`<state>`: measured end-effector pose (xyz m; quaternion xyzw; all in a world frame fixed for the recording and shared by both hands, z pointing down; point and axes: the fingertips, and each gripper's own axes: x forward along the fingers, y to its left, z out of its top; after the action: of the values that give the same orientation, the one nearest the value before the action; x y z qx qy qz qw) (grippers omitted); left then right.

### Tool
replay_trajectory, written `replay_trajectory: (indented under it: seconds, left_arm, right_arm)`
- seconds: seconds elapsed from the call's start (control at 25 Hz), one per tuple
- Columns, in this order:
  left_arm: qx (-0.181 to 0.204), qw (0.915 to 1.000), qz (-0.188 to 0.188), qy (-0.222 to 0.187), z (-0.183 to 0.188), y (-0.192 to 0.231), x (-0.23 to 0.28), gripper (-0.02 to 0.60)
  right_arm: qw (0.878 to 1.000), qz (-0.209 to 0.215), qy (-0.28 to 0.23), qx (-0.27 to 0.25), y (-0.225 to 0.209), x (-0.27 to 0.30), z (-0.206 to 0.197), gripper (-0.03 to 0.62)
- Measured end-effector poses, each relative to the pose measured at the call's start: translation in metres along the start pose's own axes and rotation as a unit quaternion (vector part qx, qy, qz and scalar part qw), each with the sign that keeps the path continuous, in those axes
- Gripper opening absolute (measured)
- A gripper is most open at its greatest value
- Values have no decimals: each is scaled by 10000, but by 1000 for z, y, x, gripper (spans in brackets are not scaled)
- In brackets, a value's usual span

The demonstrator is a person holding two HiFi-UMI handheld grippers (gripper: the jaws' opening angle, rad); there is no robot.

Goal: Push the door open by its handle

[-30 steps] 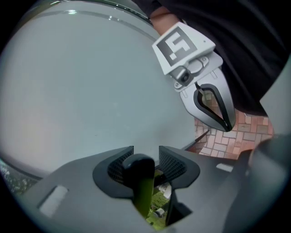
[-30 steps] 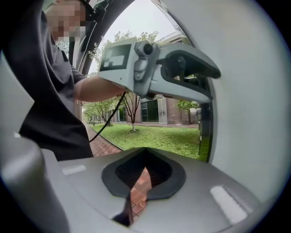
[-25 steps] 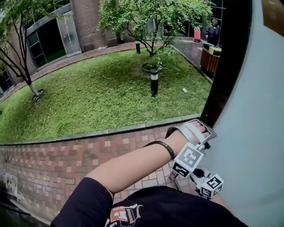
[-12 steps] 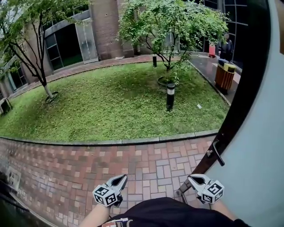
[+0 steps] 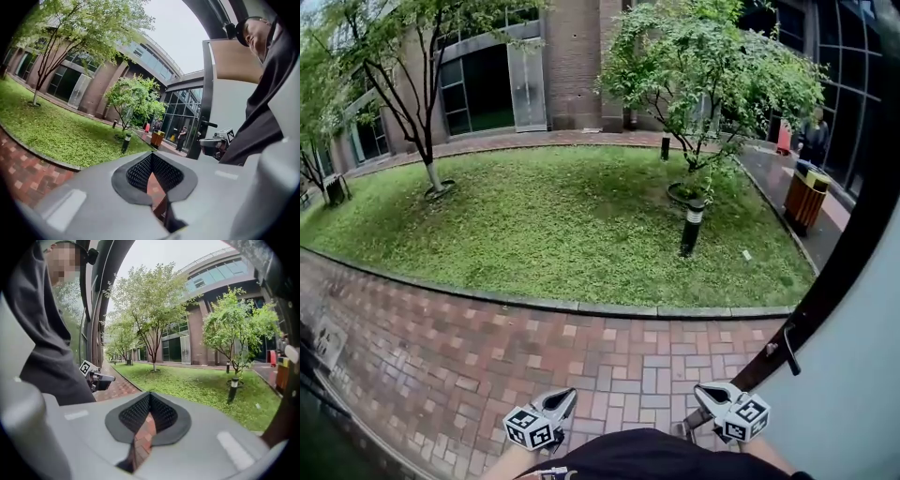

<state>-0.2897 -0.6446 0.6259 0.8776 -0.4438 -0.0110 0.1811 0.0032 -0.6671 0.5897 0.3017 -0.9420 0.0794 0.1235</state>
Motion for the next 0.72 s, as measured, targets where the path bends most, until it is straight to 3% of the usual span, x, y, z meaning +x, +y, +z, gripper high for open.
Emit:
replay_trajectory:
  seconds: [0.16, 0.4, 0.56, 0.72]
  left_arm:
    - [-26, 9998, -160, 118, 4, 18, -5, 2]
    - [-234, 9981, -514, 250, -25, 23, -11, 2]
    - [-62, 9955, -904, 282, -22, -11, 3, 2]
    - [410, 9926, -1114, 246, -15, -80, 8, 2]
  right_arm:
    - [9998, -162, 96, 107, 7, 15, -2, 0]
    - [9987, -415, 202, 203, 31, 6, -12, 0]
    - [9986, -518, 71, 120, 50, -20, 2, 0]
    - [9986, -497, -171, 18, 56, -60, -1, 0]
